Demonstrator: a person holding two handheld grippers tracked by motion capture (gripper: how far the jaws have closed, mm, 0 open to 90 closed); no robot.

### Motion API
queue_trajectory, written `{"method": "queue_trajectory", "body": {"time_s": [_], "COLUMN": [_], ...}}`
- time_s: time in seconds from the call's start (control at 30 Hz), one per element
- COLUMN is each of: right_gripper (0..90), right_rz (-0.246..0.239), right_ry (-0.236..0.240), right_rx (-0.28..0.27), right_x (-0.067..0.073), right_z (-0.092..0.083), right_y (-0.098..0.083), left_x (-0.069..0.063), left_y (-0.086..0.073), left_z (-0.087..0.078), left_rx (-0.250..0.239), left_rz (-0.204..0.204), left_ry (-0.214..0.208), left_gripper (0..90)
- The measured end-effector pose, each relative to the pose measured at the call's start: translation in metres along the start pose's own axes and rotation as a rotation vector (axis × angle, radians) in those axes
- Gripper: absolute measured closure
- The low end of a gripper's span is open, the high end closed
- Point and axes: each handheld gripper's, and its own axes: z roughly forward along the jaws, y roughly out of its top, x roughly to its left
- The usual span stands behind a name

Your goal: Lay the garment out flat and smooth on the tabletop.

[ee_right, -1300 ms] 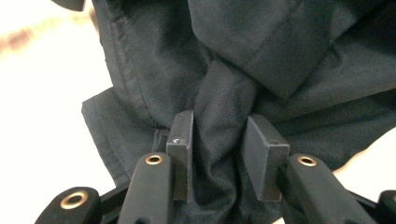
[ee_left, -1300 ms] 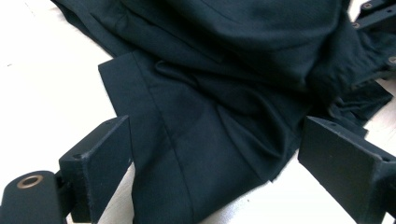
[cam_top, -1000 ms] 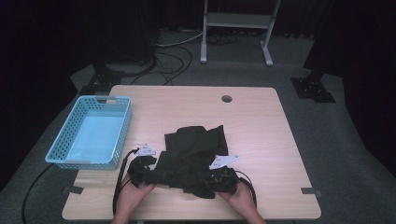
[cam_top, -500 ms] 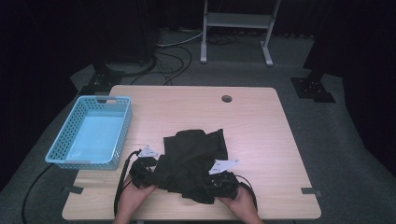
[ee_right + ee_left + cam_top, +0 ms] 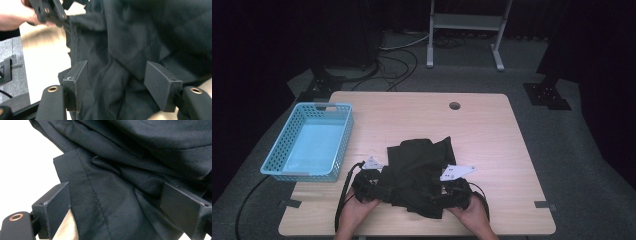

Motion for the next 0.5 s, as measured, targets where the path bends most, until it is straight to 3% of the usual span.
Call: {"method": "queue_trajectory", "body": {"time_s": [0.27,0.5], "right_gripper": [33.5,42.6], "right_rz": [-0.007,-0.018], "right_ry": [-0.02,-0.054], "right_rx": [-0.02,-0.006], "right_x": [0.001,-0.001], "right_z": [0.01,0.023], "right_y": [0.014,0.02], "left_x": [0.001,0.0], "left_y": [-0.001,0.0], "left_z": [0.002,0.003], "left_rx": [0.006,0.009], "left_rz": [0.007,0.019], "left_ry": [-0.001,0.003], "left_gripper": [9.5,9.6]}}
